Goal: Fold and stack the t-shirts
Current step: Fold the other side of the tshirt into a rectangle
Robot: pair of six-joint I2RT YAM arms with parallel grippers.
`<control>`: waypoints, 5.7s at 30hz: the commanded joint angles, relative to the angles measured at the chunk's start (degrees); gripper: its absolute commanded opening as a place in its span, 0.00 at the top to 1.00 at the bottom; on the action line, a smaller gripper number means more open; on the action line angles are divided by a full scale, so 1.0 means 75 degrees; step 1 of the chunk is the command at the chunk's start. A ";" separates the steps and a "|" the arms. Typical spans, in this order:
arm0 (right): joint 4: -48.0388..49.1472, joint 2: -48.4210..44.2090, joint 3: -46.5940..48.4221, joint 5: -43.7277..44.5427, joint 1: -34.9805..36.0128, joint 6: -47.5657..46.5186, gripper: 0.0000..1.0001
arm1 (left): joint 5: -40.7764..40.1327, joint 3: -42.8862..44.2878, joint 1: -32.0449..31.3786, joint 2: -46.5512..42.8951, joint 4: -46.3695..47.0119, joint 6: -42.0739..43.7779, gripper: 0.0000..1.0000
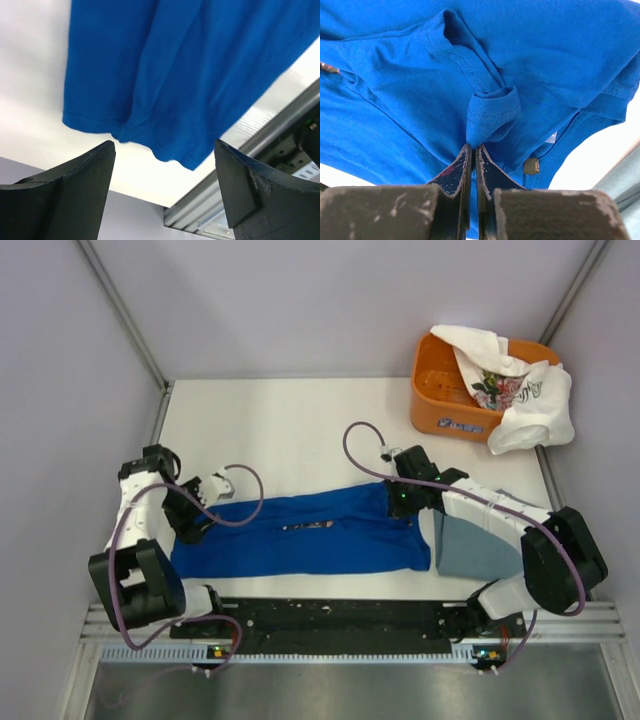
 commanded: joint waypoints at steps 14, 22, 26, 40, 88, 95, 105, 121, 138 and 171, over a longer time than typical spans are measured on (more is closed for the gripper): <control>0.0487 -0.0269 -0.0175 0.0332 0.0042 -0.0305 1.00 | 0.0080 0.0632 -0.0795 0.2589 0.0754 -0.0382 0.30; 0.0440 -0.0374 -0.0151 0.0402 0.0030 -0.0340 1.00 | -0.0285 0.0736 -0.0795 0.2695 0.0757 -0.0489 0.78; 0.0346 -0.0573 -0.0151 0.0461 -0.0075 -0.0351 1.00 | -0.0285 0.0819 -0.0795 0.2531 0.0451 -0.0371 1.00; 0.0217 -0.0481 0.0925 0.0566 -0.0449 -0.0667 1.00 | 0.0020 0.1791 -0.0830 0.1442 0.2545 -0.1717 1.00; 0.0871 -0.1701 -0.0784 -0.0968 -0.1106 0.1511 0.55 | 0.1649 0.1415 -0.6146 0.1144 0.3506 -0.5066 0.52; 0.1459 -0.0844 -0.1111 -0.0958 -0.1282 0.1687 0.57 | 0.1883 0.2645 -0.7965 0.3337 0.4739 -0.6780 0.47; 0.2537 -0.0562 -0.1920 -0.1777 -0.1563 0.2156 0.71 | 0.1977 0.3408 -0.8178 0.4709 0.6053 -0.7625 0.47; 0.2023 -0.1124 -0.2096 -0.1895 -0.1775 0.1911 1.00 | 0.2316 0.3807 -0.8178 0.5075 0.5092 -0.7110 1.00; 0.0159 -0.2342 -0.2202 -0.3394 -0.1506 0.1523 1.00 | 0.3675 0.2649 -0.8178 0.3540 0.4108 -0.5728 1.00; 0.2268 -0.0386 -0.0972 -0.1145 -0.1271 0.1078 0.72 | 0.0476 0.1405 -0.8037 0.3456 0.6346 -0.7636 1.00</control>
